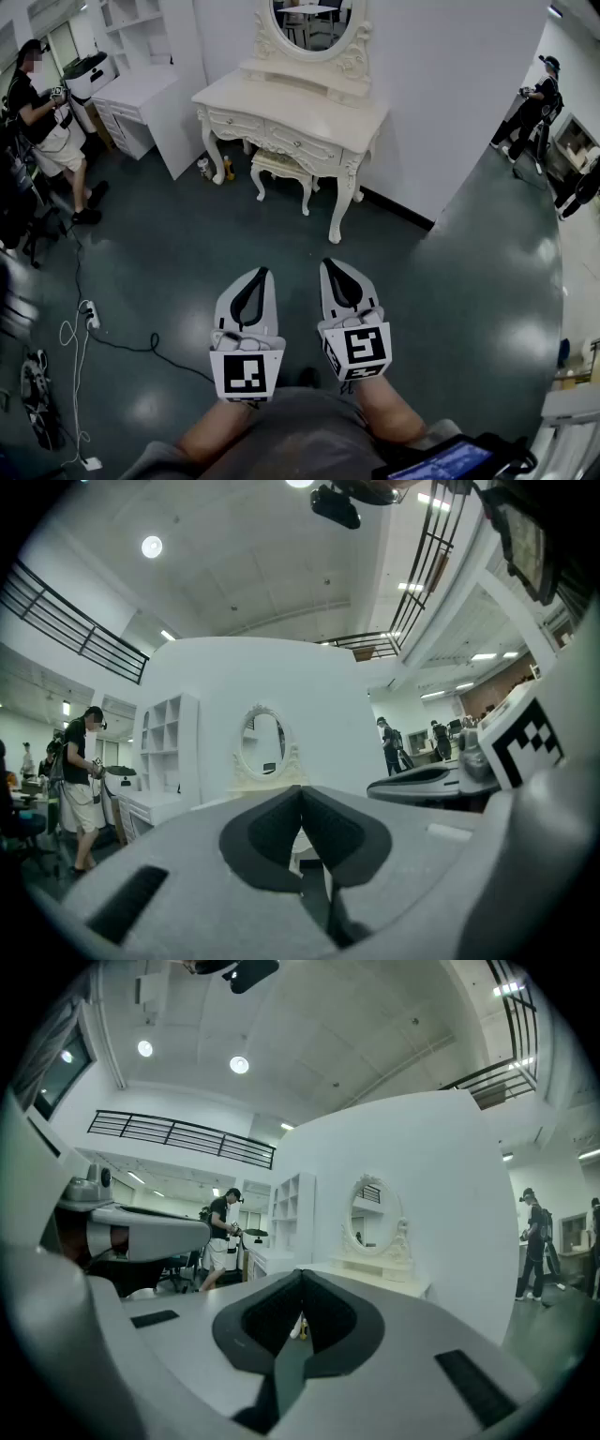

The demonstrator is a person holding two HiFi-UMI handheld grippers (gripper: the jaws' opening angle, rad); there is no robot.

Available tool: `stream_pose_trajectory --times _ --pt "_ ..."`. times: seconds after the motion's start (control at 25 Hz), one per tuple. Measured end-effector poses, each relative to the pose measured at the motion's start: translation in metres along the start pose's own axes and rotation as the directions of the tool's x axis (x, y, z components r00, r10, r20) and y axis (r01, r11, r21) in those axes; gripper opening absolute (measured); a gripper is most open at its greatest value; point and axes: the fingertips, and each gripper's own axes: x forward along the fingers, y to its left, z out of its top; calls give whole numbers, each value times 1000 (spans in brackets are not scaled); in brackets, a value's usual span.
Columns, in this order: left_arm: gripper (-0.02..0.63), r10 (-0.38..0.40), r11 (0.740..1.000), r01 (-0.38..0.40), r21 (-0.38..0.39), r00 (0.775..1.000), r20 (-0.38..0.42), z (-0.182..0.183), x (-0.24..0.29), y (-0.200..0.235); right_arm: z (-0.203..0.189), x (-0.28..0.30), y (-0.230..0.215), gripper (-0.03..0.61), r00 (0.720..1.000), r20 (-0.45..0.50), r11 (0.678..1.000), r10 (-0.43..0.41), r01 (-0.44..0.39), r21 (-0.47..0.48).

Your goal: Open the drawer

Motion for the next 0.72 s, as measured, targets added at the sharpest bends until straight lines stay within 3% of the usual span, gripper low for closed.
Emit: stream_pose_trajectory --times 0.2,0.72 --pt "15 8 1000 -9 -26 1000 -11 -3 7 3 -2 6 -4 12 1000 -1 1000 -1 1 3" --pt "15 22 1000 -22 1 998 -63 -13 35 -11 -15 24 -27 14 999 -4 998 43 -42 43"
